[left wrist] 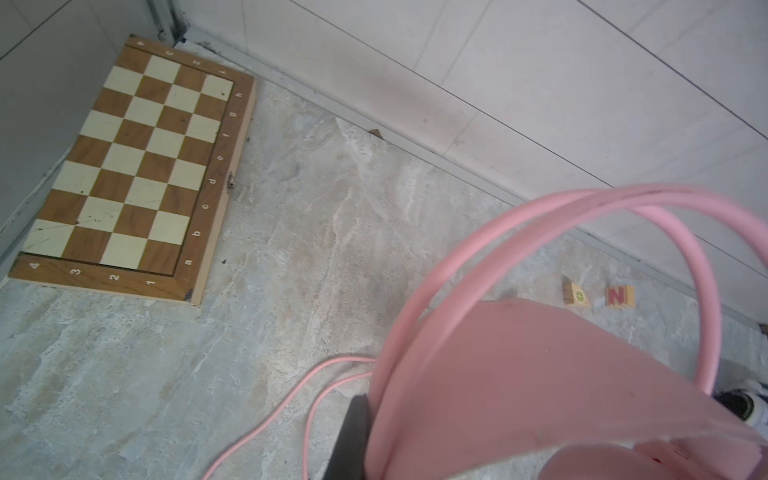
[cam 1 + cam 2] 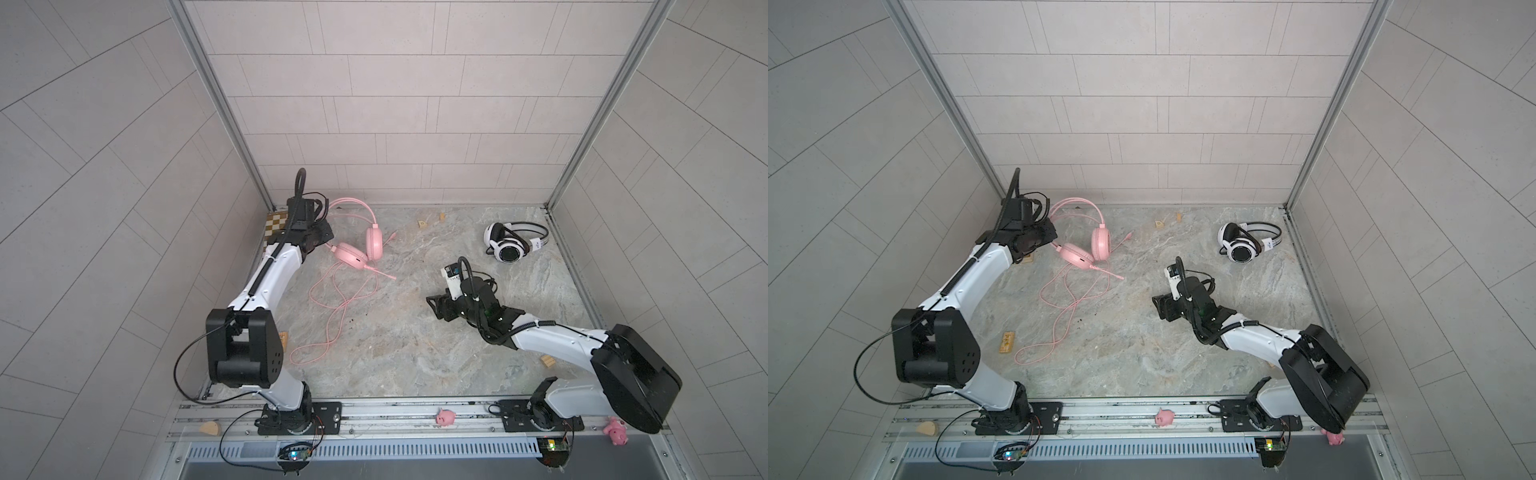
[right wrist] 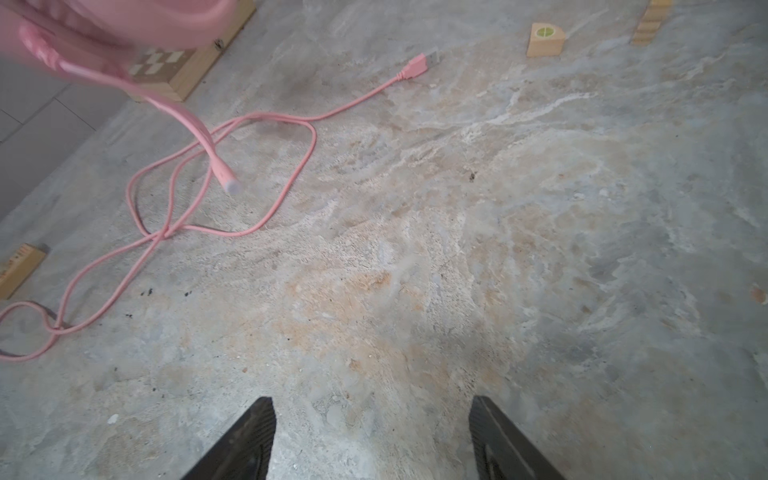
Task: Wrap the headphones
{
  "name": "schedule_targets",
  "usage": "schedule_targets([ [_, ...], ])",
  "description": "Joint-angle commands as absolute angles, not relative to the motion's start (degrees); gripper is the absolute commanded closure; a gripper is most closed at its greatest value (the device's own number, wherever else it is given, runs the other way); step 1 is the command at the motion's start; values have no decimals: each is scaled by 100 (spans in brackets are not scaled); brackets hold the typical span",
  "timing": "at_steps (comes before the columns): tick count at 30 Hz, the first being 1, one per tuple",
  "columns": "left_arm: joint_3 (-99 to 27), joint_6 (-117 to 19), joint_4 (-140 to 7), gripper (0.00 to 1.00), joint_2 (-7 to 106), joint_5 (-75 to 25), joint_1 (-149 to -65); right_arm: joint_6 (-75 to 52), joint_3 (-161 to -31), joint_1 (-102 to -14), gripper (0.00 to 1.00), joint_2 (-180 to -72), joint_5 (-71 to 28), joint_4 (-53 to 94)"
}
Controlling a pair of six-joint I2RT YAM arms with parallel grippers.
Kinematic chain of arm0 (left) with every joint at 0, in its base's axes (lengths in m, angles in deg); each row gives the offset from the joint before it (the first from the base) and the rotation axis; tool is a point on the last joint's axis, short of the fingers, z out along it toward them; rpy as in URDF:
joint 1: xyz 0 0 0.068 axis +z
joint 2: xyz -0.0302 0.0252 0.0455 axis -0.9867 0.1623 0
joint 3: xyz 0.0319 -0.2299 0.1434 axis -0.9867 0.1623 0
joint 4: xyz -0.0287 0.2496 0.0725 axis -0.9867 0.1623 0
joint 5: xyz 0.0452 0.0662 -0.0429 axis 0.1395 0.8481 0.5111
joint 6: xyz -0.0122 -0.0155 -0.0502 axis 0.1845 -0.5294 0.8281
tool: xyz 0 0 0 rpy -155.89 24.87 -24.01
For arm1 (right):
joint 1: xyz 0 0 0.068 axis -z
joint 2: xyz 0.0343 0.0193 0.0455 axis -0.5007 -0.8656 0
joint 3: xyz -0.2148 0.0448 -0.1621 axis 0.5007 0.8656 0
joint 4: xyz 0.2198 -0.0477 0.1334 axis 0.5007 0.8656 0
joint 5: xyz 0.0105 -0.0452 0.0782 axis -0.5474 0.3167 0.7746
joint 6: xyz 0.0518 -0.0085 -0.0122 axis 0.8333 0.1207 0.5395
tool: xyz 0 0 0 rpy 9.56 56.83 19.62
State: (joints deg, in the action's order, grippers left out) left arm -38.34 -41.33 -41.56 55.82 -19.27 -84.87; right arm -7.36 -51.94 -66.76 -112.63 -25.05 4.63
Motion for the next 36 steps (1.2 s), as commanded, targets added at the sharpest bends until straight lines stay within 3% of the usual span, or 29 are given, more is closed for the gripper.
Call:
schedule_targets([
  [1, -3705, -4509, -4642, 99, 5286, -1554, -8977, -377, -5456, -6671, 1, -10629, -2486, 627],
  [10, -3889, -4422, -4247, 98, 5368, -1184, -10163, 597, -7532, -6738, 1, -10939, -3121, 2319],
  [23, -3925, -4464, -4019, 98, 5083, -458, -10572, 922, -8275, -7584, 1, -12118, -4280, 3067],
  [32, -3703, -4188, -4215, 97, 4806, -513, -10719, 1563, -8649, -7597, 1, -12974, -4258, 2469],
  [34, -3661, -4157, -4259, 97, 4762, -532, -10716, 1700, -8573, -7617, 5, -13078, -4152, 2201],
  [36, -3623, -4123, -4311, 97, 4713, -548, -10729, 1704, -8357, -7636, 17, -13123, -4072, 1817],
])
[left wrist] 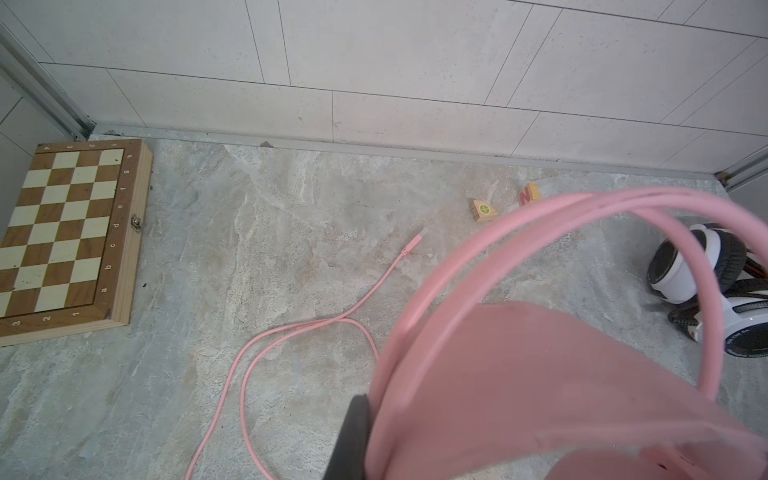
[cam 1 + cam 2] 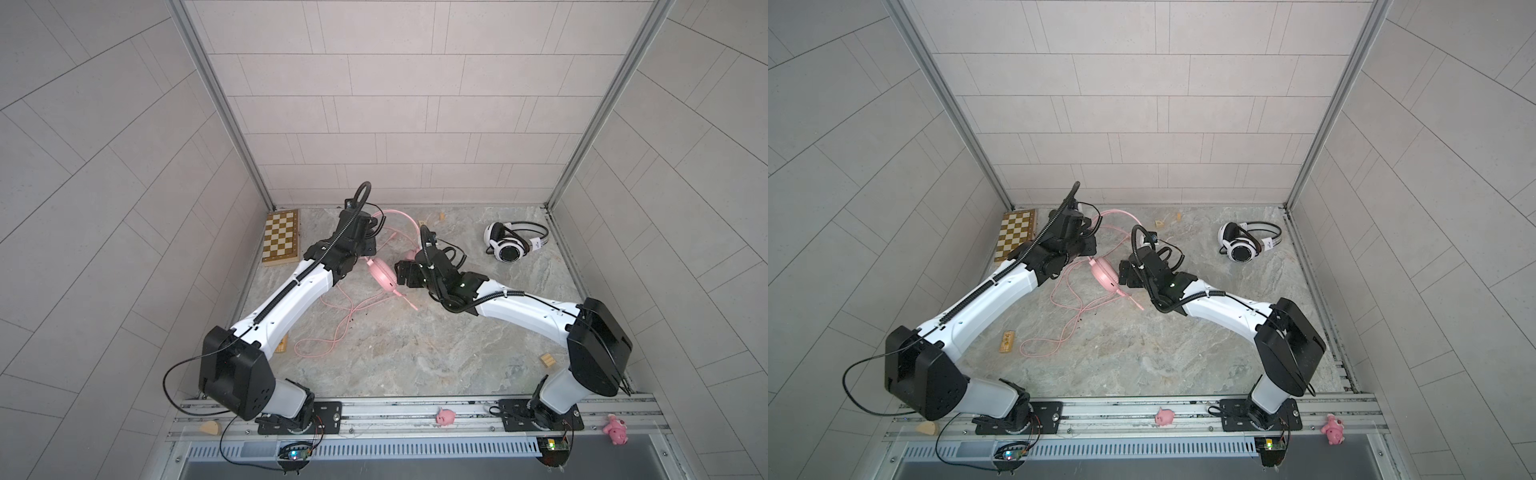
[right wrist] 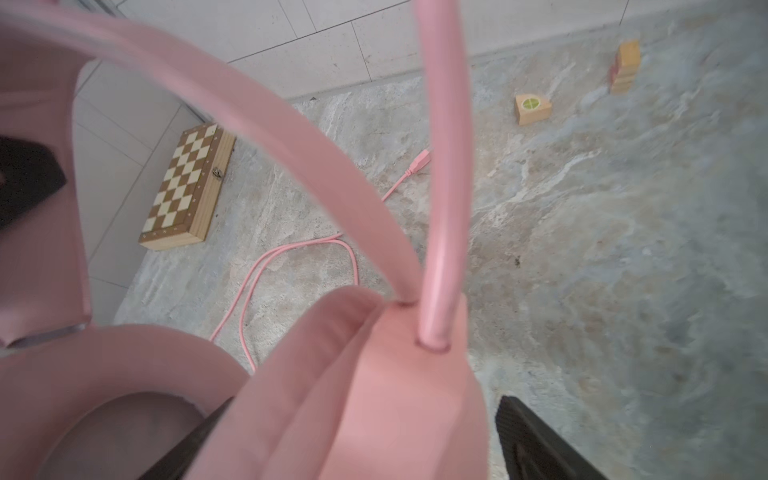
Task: Wrap the headphones
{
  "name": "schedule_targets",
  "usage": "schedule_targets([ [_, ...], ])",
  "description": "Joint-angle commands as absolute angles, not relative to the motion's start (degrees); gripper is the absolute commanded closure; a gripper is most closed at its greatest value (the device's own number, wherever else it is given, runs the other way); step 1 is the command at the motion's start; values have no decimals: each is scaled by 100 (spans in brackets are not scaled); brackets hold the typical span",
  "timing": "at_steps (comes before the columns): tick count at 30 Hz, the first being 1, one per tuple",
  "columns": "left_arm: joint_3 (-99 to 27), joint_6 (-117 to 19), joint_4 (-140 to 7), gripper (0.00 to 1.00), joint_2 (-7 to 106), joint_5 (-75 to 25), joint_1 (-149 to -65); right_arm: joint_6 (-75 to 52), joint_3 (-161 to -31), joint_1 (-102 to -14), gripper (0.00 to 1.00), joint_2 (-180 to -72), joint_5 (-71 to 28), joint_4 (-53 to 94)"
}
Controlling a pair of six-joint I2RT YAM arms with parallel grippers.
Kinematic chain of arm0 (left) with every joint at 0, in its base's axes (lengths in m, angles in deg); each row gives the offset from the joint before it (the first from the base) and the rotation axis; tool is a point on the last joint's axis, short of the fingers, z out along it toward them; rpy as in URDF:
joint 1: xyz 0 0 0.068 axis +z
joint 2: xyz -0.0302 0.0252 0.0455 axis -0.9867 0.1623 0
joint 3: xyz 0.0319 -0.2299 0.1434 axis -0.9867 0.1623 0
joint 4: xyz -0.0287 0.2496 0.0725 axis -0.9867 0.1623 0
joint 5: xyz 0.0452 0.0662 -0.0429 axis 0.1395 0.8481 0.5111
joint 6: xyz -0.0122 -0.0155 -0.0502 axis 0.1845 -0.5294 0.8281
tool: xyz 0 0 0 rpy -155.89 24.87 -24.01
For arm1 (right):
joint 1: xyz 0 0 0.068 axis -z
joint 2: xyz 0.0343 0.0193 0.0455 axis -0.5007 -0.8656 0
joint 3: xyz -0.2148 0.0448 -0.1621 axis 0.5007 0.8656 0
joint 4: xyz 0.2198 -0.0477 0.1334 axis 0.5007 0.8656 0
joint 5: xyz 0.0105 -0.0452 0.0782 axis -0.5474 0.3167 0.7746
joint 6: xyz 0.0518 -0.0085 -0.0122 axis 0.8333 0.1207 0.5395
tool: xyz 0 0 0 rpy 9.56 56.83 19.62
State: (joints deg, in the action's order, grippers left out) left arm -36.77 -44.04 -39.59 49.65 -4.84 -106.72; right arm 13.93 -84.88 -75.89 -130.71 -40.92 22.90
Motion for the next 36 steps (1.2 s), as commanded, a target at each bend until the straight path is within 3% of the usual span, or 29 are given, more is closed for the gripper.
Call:
schedule_targets([
  [1, -3609, -4113, -4328, 96, 4701, -569, -10737, 1691, -8274, -7637, 22, -13117, -4082, 1720],
  [3, -3594, -4117, -4352, 93, 4707, -605, -10751, 1469, -8170, -7647, 39, -13040, -4201, 1704],
  [5, -3561, -4121, -4395, 85, 4728, -663, -10784, 1221, -8187, -7702, 45, -12919, -4505, 1981],
  [8, -3546, -4200, -4488, 72, 4843, -925, -10853, 782, -7975, -7698, 63, -12587, -4831, 2017],
  [9, -3581, -4289, -4484, 62, 4928, -1129, -10897, 650, -7897, -7699, 64, -12439, -4913, 2021],
  [11, -3711, -4567, -4399, 53, 5087, -1667, -10989, 330, -7858, -7698, 67, -12238, -5018, 2143],
  [15, -4191, -5134, -3744, 32, 5522, -1555, -11316, -428, -8013, -7652, 70, -11944, -5034, 2634],
  [18, -4501, -5527, -3307, 29, 5730, -1343, -11468, -658, -8346, -7419, 70, -11917, -4582, 3276],
  [21, -4586, -5735, -3194, 17, 5762, -1178, -11496, -903, -8537, -7254, 71, -11945, -4103, 3643],
  [24, -4672, -5904, -3076, 16, 5728, -1021, -11495, -1196, -8781, -7222, 71, -12026, -3903, 4050],
  [30, -4723, -6231, -2990, 13, 5503, -885, -11494, -1412, -8930, -7189, 71, -12074, -4049, 4426],
  [36, -4843, -6343, -2764, 0, 5548, -778, -11495, -1298, -8795, -7069, 74, -11931, -4129, 4375],
])
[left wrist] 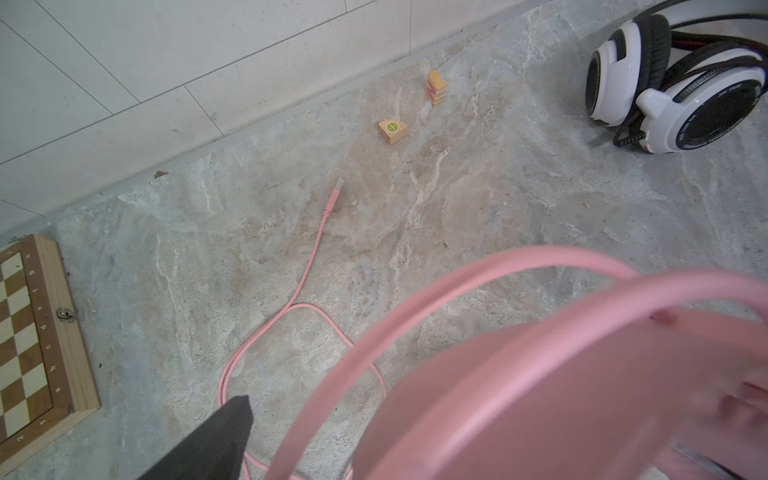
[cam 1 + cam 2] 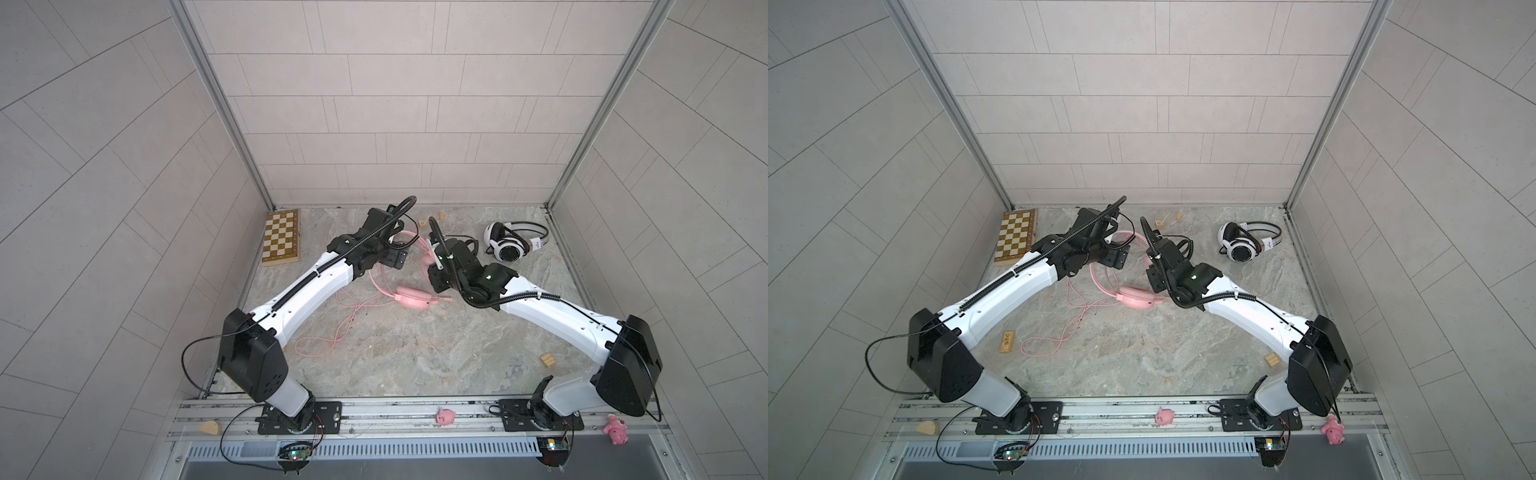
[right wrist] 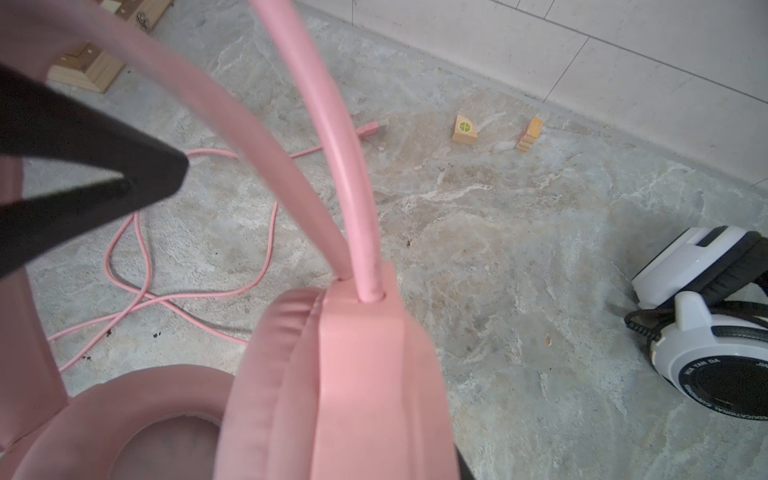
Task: Wrap the headphones
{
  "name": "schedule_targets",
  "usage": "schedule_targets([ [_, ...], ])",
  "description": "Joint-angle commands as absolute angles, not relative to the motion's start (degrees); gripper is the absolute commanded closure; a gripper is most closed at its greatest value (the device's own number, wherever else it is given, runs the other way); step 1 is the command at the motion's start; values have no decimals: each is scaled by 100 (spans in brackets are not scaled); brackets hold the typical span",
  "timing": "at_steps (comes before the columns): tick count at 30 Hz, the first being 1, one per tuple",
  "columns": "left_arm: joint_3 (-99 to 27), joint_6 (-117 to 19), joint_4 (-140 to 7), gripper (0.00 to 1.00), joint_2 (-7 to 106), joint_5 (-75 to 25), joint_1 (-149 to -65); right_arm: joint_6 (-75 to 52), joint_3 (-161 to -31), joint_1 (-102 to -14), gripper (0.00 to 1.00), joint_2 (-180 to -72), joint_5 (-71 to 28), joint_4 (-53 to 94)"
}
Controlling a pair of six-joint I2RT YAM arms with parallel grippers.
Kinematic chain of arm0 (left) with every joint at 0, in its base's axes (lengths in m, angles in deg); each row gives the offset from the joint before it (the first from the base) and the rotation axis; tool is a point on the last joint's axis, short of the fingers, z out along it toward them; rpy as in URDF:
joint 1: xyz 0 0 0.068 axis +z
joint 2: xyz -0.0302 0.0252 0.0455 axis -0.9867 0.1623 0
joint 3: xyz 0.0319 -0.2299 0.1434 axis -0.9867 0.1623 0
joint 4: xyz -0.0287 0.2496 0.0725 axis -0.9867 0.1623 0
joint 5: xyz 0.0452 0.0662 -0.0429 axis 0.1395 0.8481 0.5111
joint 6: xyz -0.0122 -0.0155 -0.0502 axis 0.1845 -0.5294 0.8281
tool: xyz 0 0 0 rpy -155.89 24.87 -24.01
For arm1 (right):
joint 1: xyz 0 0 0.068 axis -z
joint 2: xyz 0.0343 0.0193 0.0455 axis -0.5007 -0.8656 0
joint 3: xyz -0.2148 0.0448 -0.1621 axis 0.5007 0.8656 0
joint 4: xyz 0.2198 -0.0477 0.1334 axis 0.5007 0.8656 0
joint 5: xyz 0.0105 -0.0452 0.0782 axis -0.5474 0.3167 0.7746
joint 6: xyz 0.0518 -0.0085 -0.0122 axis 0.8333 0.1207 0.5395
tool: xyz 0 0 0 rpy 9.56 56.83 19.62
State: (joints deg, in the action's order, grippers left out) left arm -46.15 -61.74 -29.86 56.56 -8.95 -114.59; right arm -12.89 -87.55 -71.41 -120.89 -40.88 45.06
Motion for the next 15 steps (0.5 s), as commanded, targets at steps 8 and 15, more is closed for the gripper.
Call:
schedule_targets([
  [8, -5352, -6407, -2102, 4, 6179, -1105, -11524, -1274, -8679, -7049, 74, -11702, -4250, 4245],
  [15, -5456, -6460, -1936, 14, 6389, -859, -11644, -1324, -8611, -7050, 74, -11591, -4077, 4114],
])
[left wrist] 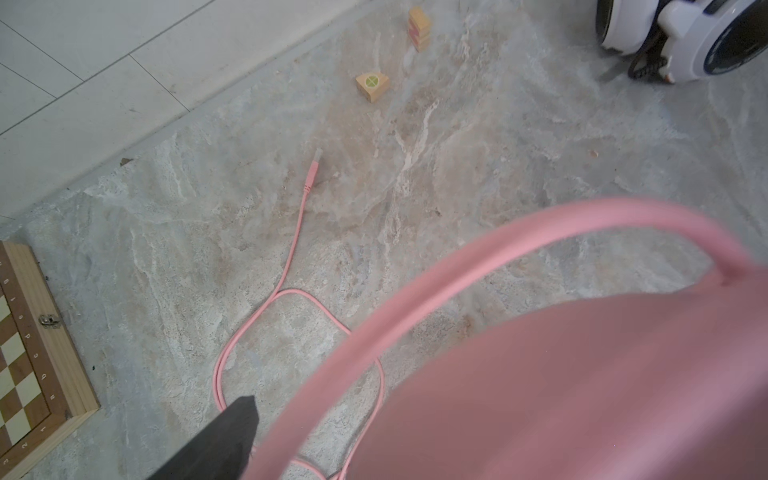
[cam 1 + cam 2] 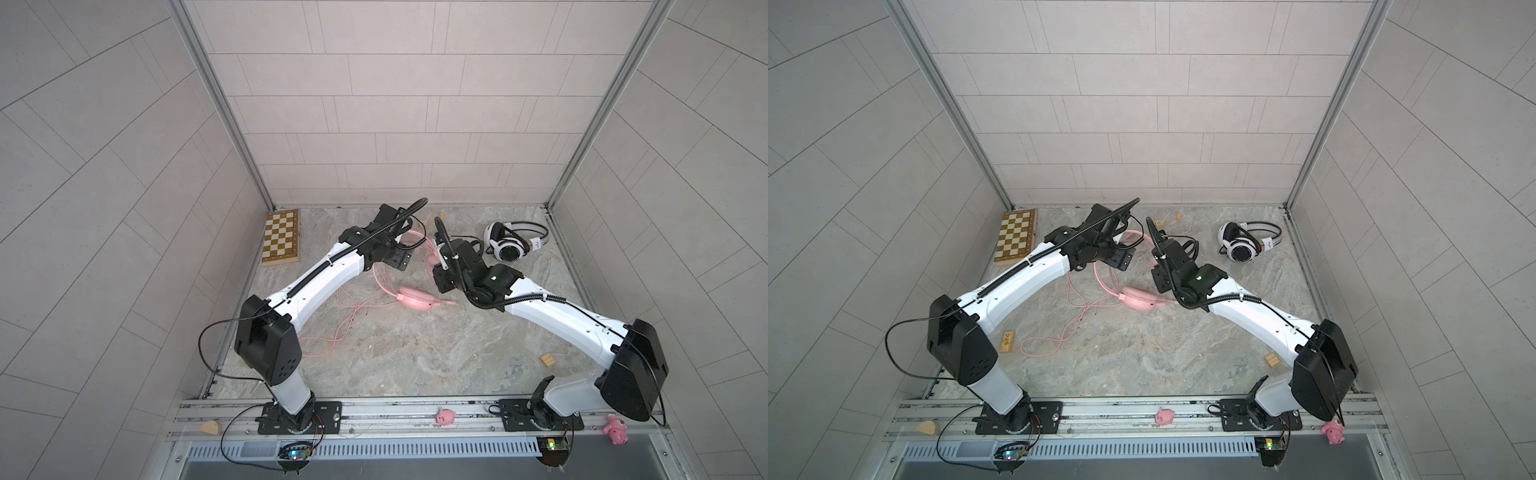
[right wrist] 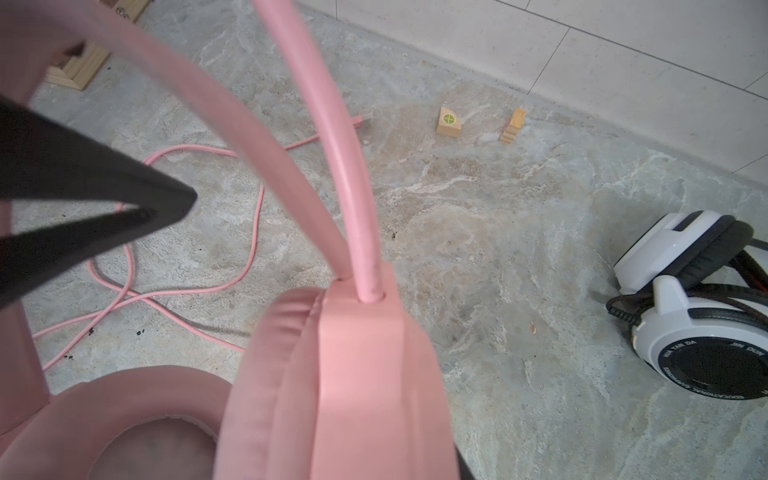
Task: Wrap the headphones
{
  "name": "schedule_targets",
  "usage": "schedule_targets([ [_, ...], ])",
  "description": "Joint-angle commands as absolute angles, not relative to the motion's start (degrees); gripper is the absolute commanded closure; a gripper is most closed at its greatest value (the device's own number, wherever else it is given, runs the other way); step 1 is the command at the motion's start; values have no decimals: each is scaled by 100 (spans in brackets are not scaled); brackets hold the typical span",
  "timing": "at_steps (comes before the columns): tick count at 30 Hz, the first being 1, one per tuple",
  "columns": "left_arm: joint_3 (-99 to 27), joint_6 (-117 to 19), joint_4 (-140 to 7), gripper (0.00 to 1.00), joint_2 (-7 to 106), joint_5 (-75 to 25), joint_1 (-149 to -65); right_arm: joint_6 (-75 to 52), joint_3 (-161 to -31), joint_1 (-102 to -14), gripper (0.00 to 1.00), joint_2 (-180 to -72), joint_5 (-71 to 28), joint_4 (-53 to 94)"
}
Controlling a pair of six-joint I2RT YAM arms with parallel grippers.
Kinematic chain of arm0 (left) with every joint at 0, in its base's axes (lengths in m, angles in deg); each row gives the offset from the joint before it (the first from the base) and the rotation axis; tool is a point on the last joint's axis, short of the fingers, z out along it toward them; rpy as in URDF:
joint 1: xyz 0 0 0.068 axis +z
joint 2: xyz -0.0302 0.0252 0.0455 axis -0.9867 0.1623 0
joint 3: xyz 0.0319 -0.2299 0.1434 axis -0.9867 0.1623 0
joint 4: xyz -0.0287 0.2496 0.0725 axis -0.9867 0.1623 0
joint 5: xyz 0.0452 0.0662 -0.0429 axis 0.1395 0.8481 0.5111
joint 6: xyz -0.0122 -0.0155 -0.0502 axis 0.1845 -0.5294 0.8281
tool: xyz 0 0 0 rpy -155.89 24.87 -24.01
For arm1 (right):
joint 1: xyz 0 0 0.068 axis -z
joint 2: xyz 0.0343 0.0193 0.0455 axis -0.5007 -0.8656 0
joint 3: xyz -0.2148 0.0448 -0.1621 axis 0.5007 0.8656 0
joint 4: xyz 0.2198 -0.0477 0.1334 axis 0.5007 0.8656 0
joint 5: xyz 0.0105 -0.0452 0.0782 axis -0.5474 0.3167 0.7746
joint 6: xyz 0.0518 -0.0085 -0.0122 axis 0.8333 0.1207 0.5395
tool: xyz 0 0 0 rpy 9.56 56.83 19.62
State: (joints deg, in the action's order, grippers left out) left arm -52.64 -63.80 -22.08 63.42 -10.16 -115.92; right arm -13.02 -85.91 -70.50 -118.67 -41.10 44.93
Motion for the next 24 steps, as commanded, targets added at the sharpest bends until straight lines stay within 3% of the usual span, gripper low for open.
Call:
schedule_targets([
  [1, -5483, -6456, -1914, 17, 6396, -809, -11647, -1329, -8602, -7055, 74, -11584, -4058, 4104],
  [3, -5470, -6457, -1926, 24, 6364, -739, -11648, -1384, -8577, -7049, 74, -11557, -4052, 4080],
  [8, -5303, -6403, -2148, 66, 6215, -737, -11648, -1509, -8570, -7049, 71, -11596, -4039, 4114],
  [12, -5355, -6436, -2081, 75, 6270, -722, -11643, -1521, -8509, -7053, 67, -11543, -3973, 4035],
  [15, -5369, -6326, -2063, 93, 6288, -658, -11627, -1503, -8477, -7056, 54, -11455, -3925, 3990],
  [18, -5379, -6213, -2050, 99, 6295, -692, -11512, -1418, -8458, -7004, 35, -11298, -3859, 3997],
  [24, -5302, -5821, -2293, 100, 6084, -1766, -10805, -1110, -8031, -6587, 22, -10606, -3700, 3737],
])
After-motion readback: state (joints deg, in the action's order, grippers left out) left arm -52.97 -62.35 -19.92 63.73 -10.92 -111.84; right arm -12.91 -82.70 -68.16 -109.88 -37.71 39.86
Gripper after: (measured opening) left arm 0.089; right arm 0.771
